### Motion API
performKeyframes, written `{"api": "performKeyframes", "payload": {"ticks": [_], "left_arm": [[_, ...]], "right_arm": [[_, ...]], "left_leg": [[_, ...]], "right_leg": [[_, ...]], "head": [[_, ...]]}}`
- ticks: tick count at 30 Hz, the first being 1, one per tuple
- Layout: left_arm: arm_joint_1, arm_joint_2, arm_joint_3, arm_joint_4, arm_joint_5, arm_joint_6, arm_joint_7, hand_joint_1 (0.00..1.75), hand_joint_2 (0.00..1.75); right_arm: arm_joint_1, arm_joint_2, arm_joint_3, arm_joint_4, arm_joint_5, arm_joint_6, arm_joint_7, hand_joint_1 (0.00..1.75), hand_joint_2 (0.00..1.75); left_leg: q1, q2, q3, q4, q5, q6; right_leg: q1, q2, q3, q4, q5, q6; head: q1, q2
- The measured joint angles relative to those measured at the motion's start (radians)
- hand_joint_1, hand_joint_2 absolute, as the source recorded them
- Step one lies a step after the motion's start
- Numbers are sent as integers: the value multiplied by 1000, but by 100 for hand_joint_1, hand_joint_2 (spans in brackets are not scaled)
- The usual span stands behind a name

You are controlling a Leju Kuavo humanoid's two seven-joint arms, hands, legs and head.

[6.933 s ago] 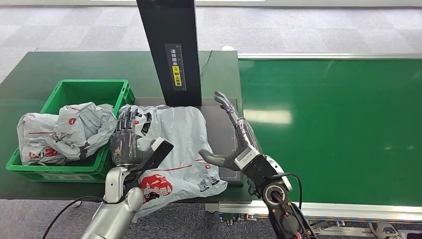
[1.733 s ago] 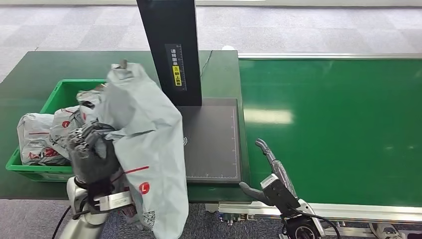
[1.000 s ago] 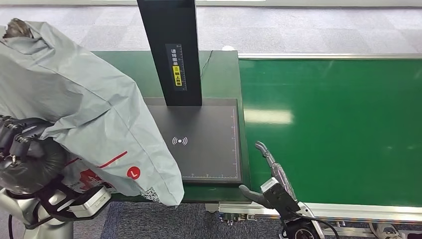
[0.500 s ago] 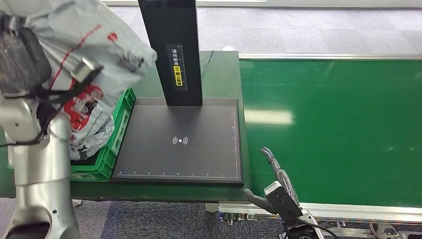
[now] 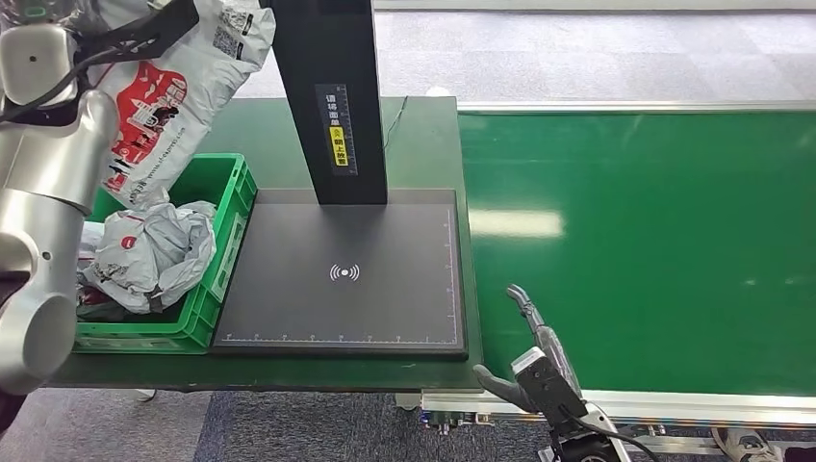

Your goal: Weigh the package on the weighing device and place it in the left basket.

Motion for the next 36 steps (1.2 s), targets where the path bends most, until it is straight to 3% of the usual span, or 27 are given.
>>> {"api": "performKeyframes", "payload": {"ticks": [8,18,25,29,31,33,34,35,36], "left_arm": [[-23,72,-41,139,23,-242,-63,175,175],[113,151,-97,184,130,-335,-184,175,175],[210,148,-126,196,253,-464,-336,175,175],[257,133,-174,193,270,-452,-374,175,175],[276,124,-202,188,272,-425,-373,137,175],[289,117,-229,182,273,-395,-359,57,175],[294,113,-243,180,271,-376,-344,29,175],[298,110,-257,178,267,-354,-325,7,175],[301,107,-271,176,259,-325,-298,0,175]], "right_arm": [[-55,4,2,28,10,16,3,0,175],[-95,4,10,72,10,29,4,0,175],[-113,2,10,94,9,29,-2,0,175],[-113,1,10,101,9,29,-7,0,175],[-113,0,10,104,10,29,-7,0,175],[-112,-1,10,106,10,29,-8,0,175],[-111,-2,10,107,10,29,-8,0,175],[-110,-4,10,107,11,29,-9,0,175],[-107,-6,10,107,11,29,-9,0,175]], "left_leg": [[0,-1,0,0,0,0],[0,-1,-1,0,0,0],[0,-1,-1,0,0,0],[-1,-2,-1,0,0,0],[-1,-2,0,0,0,0],[-1,-2,0,0,0,0],[-1,-3,1,0,0,0],[-1,-3,2,0,0,0],[-1,-4,2,0,0,0]], "right_leg": [[0,0,0,1,0,0],[0,0,-1,1,0,0],[0,-1,-1,0,-1,0],[-1,-1,0,0,-1,0],[-1,-1,0,0,-1,0],[-1,-2,1,0,-1,0],[-1,-2,1,0,-1,0],[-1,-3,2,0,-1,1],[-1,-4,3,0,-1,1]], "head": [[0,0],[0,0],[0,0],[0,0],[0,0],[0,0],[0,0],[0,0],[0,0]]}}
